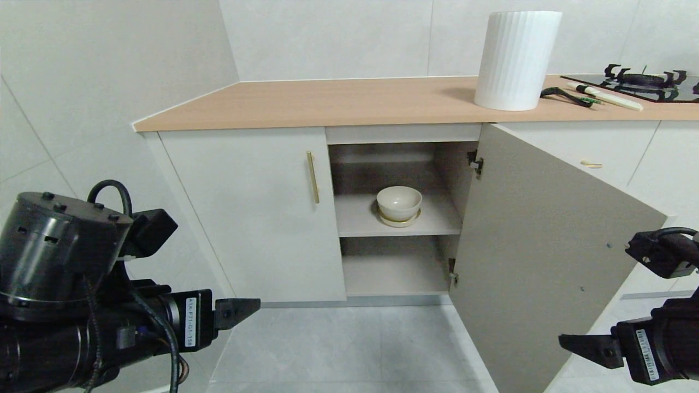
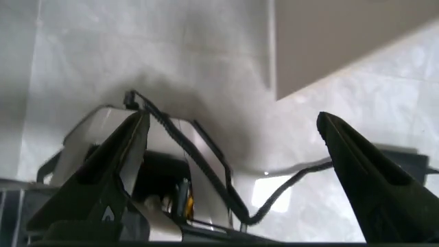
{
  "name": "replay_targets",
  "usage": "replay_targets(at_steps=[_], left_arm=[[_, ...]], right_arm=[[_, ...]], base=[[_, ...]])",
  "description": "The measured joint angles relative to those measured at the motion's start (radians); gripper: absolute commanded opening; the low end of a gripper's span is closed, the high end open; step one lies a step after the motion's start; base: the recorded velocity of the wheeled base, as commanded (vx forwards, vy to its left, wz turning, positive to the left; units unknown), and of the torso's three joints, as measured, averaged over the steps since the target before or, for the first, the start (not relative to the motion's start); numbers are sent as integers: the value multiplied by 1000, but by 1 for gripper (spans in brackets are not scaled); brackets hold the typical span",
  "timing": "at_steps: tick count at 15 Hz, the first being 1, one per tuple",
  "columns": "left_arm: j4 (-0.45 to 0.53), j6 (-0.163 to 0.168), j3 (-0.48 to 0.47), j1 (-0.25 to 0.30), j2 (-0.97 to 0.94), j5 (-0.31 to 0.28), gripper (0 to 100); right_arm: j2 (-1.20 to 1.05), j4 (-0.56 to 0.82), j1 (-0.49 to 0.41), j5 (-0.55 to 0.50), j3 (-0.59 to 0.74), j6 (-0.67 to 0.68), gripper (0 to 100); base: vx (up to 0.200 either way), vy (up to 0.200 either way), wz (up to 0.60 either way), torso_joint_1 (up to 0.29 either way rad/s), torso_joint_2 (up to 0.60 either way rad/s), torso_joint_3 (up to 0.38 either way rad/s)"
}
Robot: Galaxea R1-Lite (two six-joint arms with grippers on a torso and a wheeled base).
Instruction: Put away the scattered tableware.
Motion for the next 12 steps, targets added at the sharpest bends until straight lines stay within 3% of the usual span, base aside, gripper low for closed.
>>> replay_targets(at_steps=[6, 12], left_arm=[[0, 0, 0, 1, 0, 1, 100], [0, 0, 0, 0, 1, -1, 100]], right_arm=[[-33, 112, -61, -19, -69, -3, 100], [-57, 107, -311, -58, -116, -117, 100]], base=[[0, 0, 0, 0, 0, 0], [0, 0, 0, 0, 0, 0]])
